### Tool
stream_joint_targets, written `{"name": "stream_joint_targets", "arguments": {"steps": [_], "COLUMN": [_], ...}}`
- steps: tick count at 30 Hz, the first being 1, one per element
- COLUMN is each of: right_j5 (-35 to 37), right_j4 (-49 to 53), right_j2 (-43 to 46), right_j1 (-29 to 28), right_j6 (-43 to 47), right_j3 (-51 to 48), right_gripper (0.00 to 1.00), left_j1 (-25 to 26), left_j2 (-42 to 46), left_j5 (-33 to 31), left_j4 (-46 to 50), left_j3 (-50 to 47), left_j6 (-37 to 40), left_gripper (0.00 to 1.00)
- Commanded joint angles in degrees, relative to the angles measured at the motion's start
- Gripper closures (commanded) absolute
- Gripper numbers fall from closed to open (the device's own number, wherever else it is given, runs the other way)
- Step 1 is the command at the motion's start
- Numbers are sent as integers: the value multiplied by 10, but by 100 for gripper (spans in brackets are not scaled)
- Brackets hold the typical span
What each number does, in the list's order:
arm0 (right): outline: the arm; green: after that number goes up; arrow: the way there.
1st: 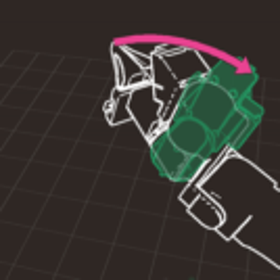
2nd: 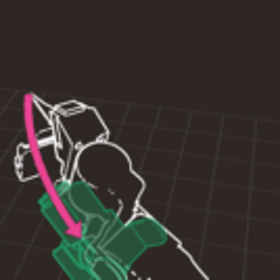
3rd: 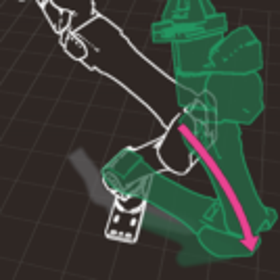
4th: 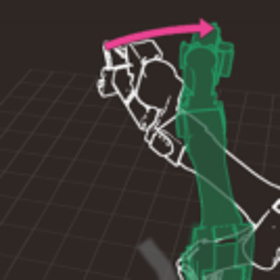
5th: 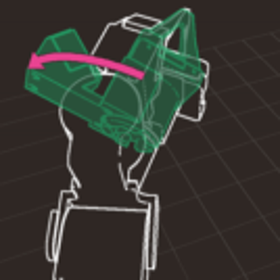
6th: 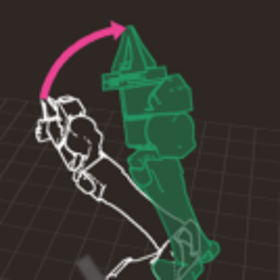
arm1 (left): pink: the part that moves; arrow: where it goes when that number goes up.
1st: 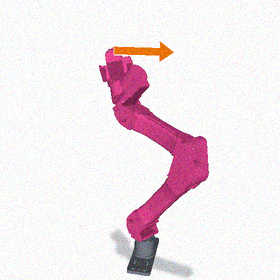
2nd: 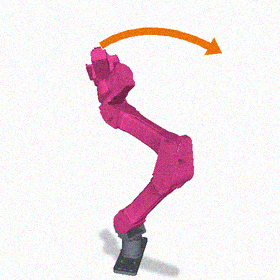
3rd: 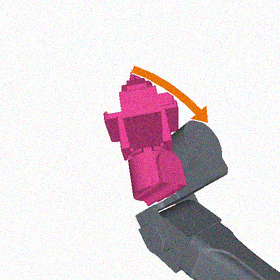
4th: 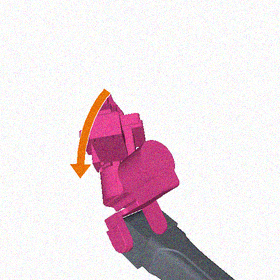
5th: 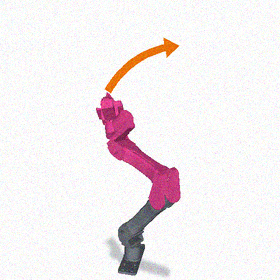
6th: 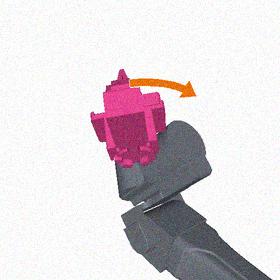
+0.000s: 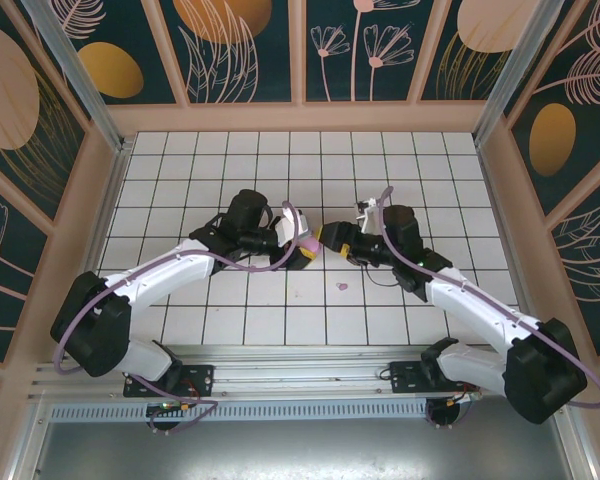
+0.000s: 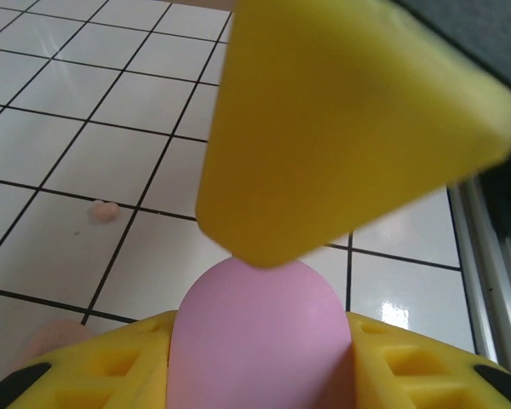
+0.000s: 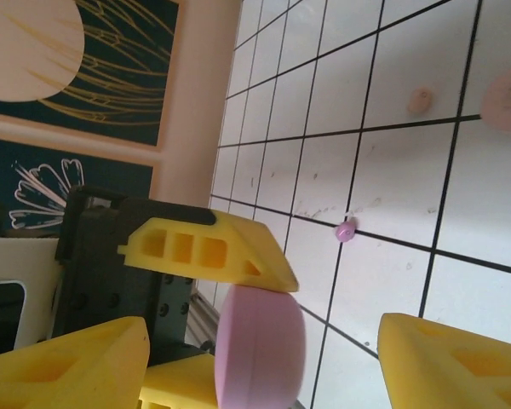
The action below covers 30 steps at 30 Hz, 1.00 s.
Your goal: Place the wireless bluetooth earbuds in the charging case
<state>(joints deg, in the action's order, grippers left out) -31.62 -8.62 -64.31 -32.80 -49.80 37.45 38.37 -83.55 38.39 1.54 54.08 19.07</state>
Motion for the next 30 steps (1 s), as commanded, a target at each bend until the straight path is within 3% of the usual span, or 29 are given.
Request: {"name": "stream_joint_targets", "arguments": {"steps": [1, 9, 16, 24, 30], "right_j5": [-17, -45, -69, -61, -36], "right_j4": [-10, -3, -4, -39, -60], "right_j2": [-11, -44, -60, -43, -24], "right_j1": [-11, -21, -22, -22, -18], "right_j6": [13, 8, -8, -59, -102], "right_j3": [21, 35, 43, 34, 31], "right_gripper": [33, 48, 74, 89, 95], "left_j1": [0, 0, 0, 0, -1], "left_j2": [10, 12, 29, 64, 100], "left_j5": [27, 36, 15, -61, -108], "left_j4": [-10, -29, -45, -105, -138], "left_j3": [11, 10, -5, -34, -53], "left_j6": [-26, -39, -33, -87, -126], "left_gripper": [57, 55, 52, 31, 22]}}
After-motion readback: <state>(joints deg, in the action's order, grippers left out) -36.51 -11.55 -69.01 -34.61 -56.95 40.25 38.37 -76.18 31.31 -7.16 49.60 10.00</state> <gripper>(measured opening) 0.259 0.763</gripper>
